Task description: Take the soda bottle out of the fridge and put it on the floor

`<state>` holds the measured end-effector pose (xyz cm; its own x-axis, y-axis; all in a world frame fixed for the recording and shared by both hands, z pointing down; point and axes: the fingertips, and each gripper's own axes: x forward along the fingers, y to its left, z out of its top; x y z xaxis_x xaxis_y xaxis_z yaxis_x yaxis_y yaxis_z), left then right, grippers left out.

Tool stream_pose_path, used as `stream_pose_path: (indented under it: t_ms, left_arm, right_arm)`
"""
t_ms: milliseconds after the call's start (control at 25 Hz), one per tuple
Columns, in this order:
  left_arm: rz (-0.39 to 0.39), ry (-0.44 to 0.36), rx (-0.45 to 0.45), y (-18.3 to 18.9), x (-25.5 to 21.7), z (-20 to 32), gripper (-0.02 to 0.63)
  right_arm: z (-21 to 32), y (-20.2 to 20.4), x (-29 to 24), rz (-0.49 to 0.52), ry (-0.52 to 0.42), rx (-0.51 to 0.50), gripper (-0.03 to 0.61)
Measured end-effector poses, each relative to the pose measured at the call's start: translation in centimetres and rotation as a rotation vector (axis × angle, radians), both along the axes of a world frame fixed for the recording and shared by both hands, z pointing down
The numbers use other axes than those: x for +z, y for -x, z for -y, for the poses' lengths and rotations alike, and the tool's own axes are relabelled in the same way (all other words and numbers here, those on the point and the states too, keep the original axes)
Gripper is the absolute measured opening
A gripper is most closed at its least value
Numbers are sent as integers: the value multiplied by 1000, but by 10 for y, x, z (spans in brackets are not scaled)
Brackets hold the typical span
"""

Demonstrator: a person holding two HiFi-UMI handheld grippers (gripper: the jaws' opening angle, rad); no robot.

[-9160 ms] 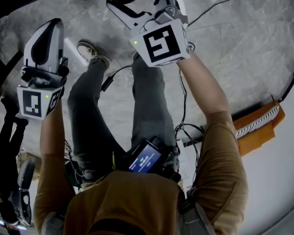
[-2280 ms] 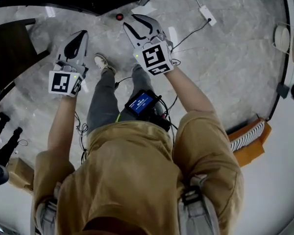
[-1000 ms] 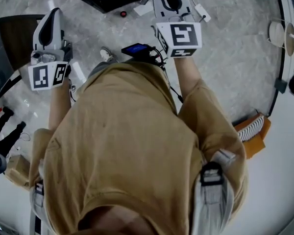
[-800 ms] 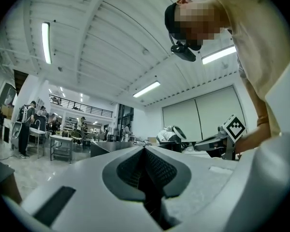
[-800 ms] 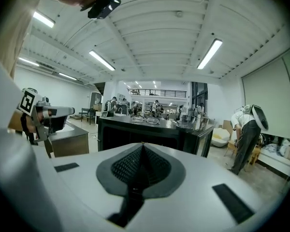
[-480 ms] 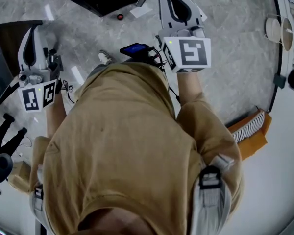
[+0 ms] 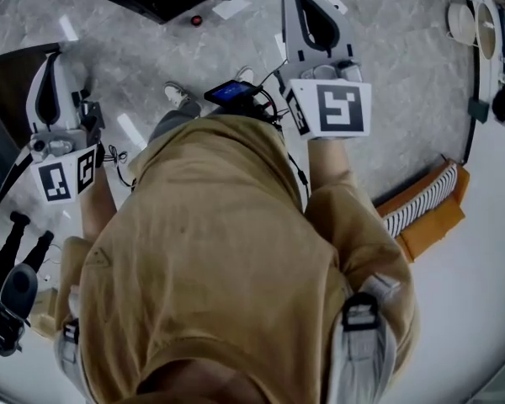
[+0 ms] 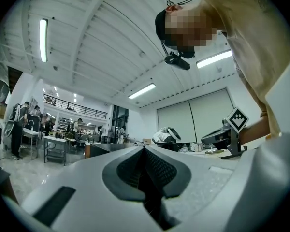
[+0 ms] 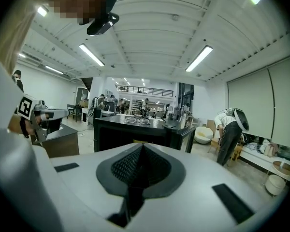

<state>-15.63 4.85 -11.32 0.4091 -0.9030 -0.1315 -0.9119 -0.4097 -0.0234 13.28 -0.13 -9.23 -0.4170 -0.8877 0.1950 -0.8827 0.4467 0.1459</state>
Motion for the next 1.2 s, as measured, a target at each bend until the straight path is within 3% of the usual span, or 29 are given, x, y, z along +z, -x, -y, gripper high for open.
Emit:
stream_pose_path:
  t_ms: [360, 760, 1200]
  left_arm:
    - [-3, -11, 11, -6, -6, 0, 2]
    - [-16, -68, -120, 46, -32, 3, 2]
    - [-16, -94, -130, 47, -37, -5, 2]
  right_arm:
    - [-3, -1, -14, 29, -26, 20, 2]
    - [-2, -20, -25, 17, -46, 59, 2]
    - [-2, -17, -30, 35, -75, 57, 2]
